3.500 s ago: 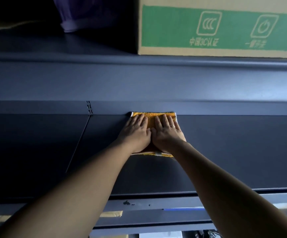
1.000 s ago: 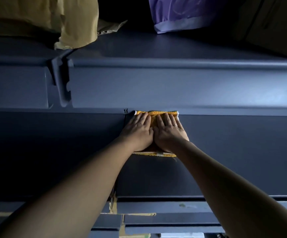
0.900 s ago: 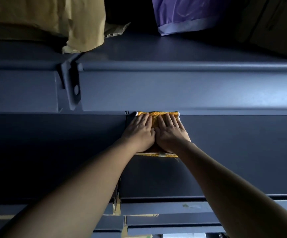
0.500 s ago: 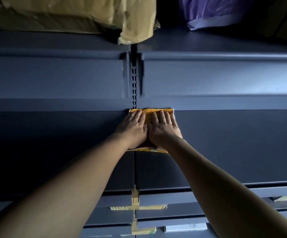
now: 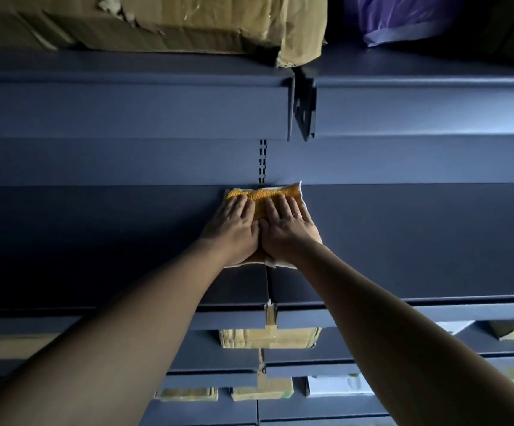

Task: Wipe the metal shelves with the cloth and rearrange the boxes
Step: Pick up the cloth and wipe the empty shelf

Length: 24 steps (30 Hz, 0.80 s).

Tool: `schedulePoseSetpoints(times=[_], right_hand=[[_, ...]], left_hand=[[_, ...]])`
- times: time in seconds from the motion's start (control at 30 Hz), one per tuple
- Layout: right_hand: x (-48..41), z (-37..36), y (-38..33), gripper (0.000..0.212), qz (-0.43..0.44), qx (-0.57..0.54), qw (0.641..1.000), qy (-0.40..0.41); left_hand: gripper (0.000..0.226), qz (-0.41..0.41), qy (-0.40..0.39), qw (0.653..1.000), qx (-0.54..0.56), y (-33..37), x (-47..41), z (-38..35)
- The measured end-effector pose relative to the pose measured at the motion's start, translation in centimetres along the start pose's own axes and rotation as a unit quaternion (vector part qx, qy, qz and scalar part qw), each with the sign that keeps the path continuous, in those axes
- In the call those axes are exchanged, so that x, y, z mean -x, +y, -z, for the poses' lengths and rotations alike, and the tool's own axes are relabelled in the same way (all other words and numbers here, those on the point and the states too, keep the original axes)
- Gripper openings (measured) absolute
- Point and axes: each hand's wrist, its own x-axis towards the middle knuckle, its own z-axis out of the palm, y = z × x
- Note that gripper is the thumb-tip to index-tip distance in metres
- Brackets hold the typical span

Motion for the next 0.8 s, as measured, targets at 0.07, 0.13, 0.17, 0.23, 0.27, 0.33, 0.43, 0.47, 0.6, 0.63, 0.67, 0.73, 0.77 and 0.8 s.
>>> schedulePoseSetpoints(times=[0.07, 0.13, 0.17, 0.23, 0.27, 0.33, 0.43, 0.47, 0.6, 0.63, 0.67, 0.73, 0.77, 0.8], right_hand=[[1.4, -0.1, -0.3, 0.064, 0.006, -0.002, 1.0, 0.003], [2.9, -0.2, -0.7, 0.064, 0.013, -0.004, 1.0, 0.006], [3.6, -0.2, -0.9, 0.063, 0.015, -0.003, 1.0, 0.008], [5.0, -0.1, -1.4, 0.063, 0.014, 0.002, 1.0, 0.008], [5.6, 0.0, -1.6, 0.062, 0.013, 0.003, 1.0, 0.004], [6.1, 0.2, -1.5, 0.062, 0.016, 0.004, 1.0, -0.014], [5.8, 0.7, -0.9, 0.065, 0.05, 0.027, 0.998, -0.037], [5.6, 0.8, -0.8, 0.066, 0.058, 0.031, 0.997, -0.039], [6.1, 0.7, -0.9, 0.065, 0.044, 0.01, 0.999, -0.027], [6.2, 0.5, -1.0, 0.063, 0.037, 0.002, 0.999, -0.017], [6.2, 0.3, -1.0, 0.062, 0.032, -0.003, 0.999, -0.009], [6.1, -0.1, -1.1, 0.062, 0.024, -0.002, 1.0, -0.001], [6.1, -0.2, -1.2, 0.062, 0.02, 0.001, 1.0, -0.002], [6.0, -0.4, -1.5, 0.063, 0.021, 0.005, 1.0, -0.003]], left_hand=[[0.06, 0.0, -0.004, 1.0, 0.001, 0.3, 1.7, 0.3], [0.06, -0.003, -0.005, 1.0, -0.007, 0.5, 3.3, 0.4], [0.06, -0.006, -0.008, 1.0, -0.011, 0.6, 4.0, 0.3], [0.061, -0.014, -0.013, 1.0, -0.022, 0.7, 5.1, 0.4], [0.062, -0.018, -0.014, 0.999, -0.036, 0.7, 5.5, 0.5], [0.063, -0.031, -0.013, 0.996, -0.078, 0.8, 6.0, 0.9], [0.062, -0.017, -0.04, 0.998, -0.038, 2.1, 6.0, 2.2], [0.061, 0.0, -0.046, 0.999, 0.005, 2.8, 5.8, 2.5], [0.056, 0.015, 0.025, 0.996, 0.088, 3.2, 5.3, 0.9], [0.057, 0.007, 0.044, 0.995, 0.093, 2.8, 5.3, 0.2], [0.057, 0.004, 0.052, 0.994, 0.099, 2.4, 5.4, -0.2], [0.058, 0.0, 0.051, 0.993, 0.103, 1.7, 5.5, -0.5], [0.059, -0.001, 0.049, 0.994, 0.103, 1.5, 5.5, -0.5], [0.059, 0.001, 0.048, 0.994, 0.102, 1.3, 5.7, -0.4]])
